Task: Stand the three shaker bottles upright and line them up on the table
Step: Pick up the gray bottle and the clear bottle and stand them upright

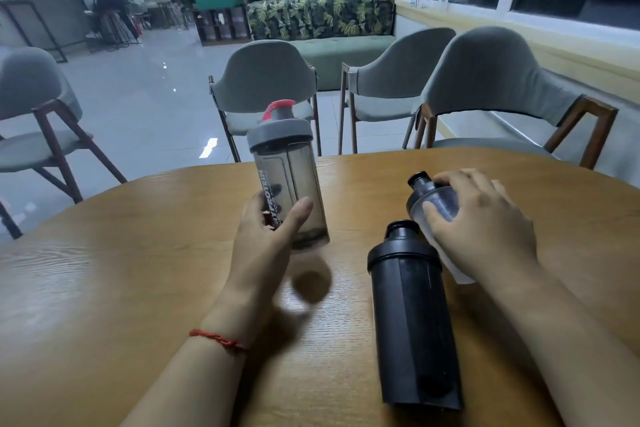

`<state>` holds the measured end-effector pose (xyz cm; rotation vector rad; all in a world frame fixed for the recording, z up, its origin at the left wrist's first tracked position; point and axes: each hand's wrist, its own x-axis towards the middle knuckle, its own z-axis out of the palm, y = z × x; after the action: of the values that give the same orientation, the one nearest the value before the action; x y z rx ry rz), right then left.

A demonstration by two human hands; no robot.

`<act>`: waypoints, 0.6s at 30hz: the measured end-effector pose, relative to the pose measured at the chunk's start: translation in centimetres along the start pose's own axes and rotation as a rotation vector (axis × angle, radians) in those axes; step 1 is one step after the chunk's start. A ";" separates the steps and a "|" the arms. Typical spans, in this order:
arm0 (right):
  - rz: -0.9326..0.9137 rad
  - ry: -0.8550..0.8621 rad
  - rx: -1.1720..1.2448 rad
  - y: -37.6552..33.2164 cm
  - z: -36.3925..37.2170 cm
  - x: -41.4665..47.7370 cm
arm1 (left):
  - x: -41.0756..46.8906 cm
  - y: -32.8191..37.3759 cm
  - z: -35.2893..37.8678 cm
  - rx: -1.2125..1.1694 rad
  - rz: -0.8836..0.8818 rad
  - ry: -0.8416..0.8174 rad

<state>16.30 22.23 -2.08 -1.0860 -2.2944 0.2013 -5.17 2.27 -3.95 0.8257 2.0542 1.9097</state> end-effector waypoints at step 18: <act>0.258 -0.308 0.003 1.4 -0.8 0.9 | 1.1 -1.9 -0.3 0.299 0.059 0.011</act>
<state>17.21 23.71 -1.52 -1.4331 -2.4084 0.5037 -6.63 2.62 -5.50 0.9507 2.3836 1.6597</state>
